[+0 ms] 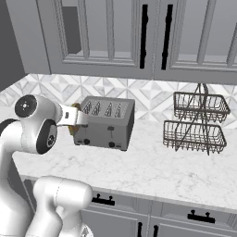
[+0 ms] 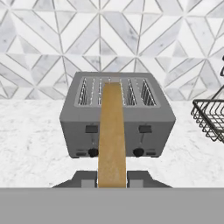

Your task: Start the toaster. Once the lever pops up, take the bread to the plate on the dining counter.

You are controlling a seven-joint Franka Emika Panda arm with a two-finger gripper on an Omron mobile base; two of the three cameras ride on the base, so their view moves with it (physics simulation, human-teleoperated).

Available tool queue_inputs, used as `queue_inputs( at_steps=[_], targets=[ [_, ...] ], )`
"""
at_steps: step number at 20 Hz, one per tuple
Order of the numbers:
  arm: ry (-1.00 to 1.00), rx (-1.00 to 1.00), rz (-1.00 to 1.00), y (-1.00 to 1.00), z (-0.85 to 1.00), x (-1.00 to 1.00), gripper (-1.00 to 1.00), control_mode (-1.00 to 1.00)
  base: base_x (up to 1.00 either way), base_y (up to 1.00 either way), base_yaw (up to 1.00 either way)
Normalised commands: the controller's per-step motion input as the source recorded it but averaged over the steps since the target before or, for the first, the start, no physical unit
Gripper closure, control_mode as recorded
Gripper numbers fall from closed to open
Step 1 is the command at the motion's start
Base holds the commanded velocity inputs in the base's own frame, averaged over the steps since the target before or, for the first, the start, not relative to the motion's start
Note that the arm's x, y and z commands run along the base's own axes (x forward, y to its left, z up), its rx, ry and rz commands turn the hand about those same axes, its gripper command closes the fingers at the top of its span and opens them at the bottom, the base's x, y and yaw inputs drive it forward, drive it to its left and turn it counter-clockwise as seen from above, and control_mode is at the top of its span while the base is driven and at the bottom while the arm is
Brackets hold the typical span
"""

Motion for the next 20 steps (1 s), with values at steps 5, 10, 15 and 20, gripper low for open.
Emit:
queue_inputs(
  at_steps=[5, 10, 15, 20],
  targets=[
    [0.02, 0.00, 0.00, -0.23, 0.00, -0.39, 1.00, -1.00, 0.00, 0.00, 0.00],
    [0.00, 0.00, 0.00, -0.30, -0.04, -0.50, 1.00, -1.00, 0.00, 0.00, 0.00],
    [0.00, 0.00, 0.00, -0.16, -0.02, -0.38, 1.00, -1.00, 0.00, 0.00, 0.00],
    [0.00, 0.00, 0.00, 0.00, 0.00, -0.26, 1.00, -1.00, 0.00, 0.00, 0.00]
  ],
)
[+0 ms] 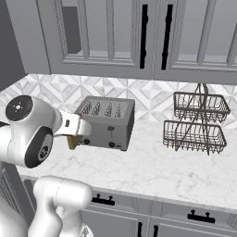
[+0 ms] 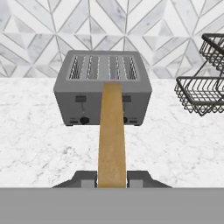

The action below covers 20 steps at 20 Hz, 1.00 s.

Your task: Start the toaster. Once the lever pops up, take the bread to the plate on the dining counter.

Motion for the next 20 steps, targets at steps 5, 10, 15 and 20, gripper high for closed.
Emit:
queue_inputs(
  at_steps=[5, 10, 15, 20],
  targets=[
    [0.00, 0.00, 0.00, 0.00, 0.00, -0.14, 1.00, -1.00, 0.00, 0.00, 0.00],
    [0.00, 0.00, 0.00, 0.00, 0.00, -0.11, 1.00, 1.00, -0.14, -0.05, 0.00],
    [0.00, 0.00, 0.00, 0.00, 0.00, 0.00, 1.00, 1.00, -0.48, -0.44, -0.17],
    [0.00, 0.00, 0.00, 0.00, 0.00, 0.00, 1.00, 1.00, -0.11, -0.41, -0.64]
  ],
)
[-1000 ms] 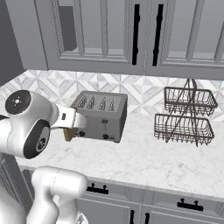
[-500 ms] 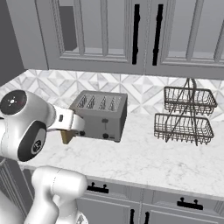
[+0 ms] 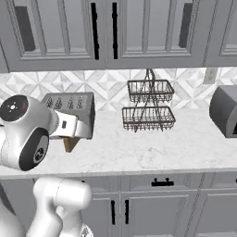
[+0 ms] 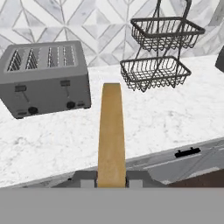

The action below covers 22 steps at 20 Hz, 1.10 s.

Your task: Start the toaster. Once the lever pops up, take the bread to the plate on the dining counter.

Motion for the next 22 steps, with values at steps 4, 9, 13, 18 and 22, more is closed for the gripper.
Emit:
queue_inputs(
  at_steps=[4, 9, 13, 18, 22],
  targets=[
    [0.00, 0.00, 0.00, 0.00, 0.00, 0.00, 1.00, 1.00, 0.00, -0.42, -0.84],
    [0.00, 0.00, 0.00, 0.00, 0.00, 0.00, 1.00, 1.00, 0.00, -0.20, -0.92],
    [0.00, 0.00, 0.00, 0.00, 0.00, 0.00, 1.00, 1.00, 0.00, -0.08, -0.95],
    [0.00, 0.00, 0.00, 0.00, 0.00, 0.00, 1.00, 1.00, 0.00, -0.04, -0.96],
    [0.00, 0.00, 0.00, 0.00, 0.00, 0.00, 1.00, 1.00, 0.00, -0.31, -0.88]
  ],
)
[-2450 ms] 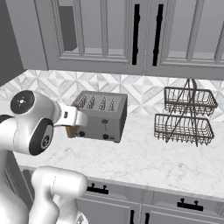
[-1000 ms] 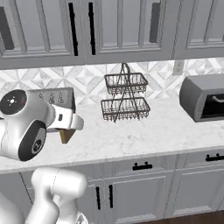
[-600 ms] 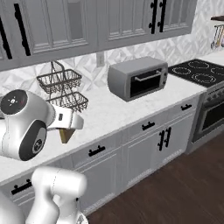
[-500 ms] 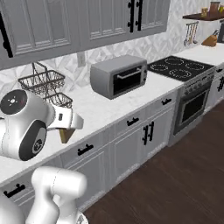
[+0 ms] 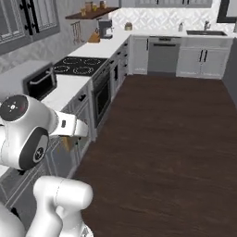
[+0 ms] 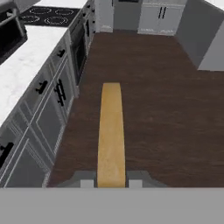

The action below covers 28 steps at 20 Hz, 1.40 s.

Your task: Start the toaster. Once the lever pops up, take the bread to the plate on the dining counter.

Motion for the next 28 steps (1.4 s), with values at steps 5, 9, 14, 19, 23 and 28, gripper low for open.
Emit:
queue_inputs(
  at_steps=[5, 9, 14, 19, 23, 28],
  targets=[
    [0.00, 0.00, 0.00, 0.00, 0.00, 0.00, 1.00, 1.00, 0.07, -0.38, -0.77],
    [0.00, 0.00, 0.00, 0.00, 0.00, 0.00, 1.00, 1.00, 0.47, -0.28, -0.41],
    [0.00, 0.00, 0.00, 0.00, 0.00, 0.00, 1.00, 1.00, 0.95, -0.02, -0.02],
    [0.00, 0.00, 0.00, 0.00, 0.00, 0.00, 1.00, 1.00, 1.00, 0.00, 0.03],
    [0.00, 0.00, 0.00, 0.00, 0.00, 0.00, 1.00, 1.00, 1.00, 0.00, 0.03],
    [0.00, 0.00, 0.00, 0.00, 0.00, 0.00, 1.00, 1.00, 1.00, 0.00, 0.04]
  ],
)
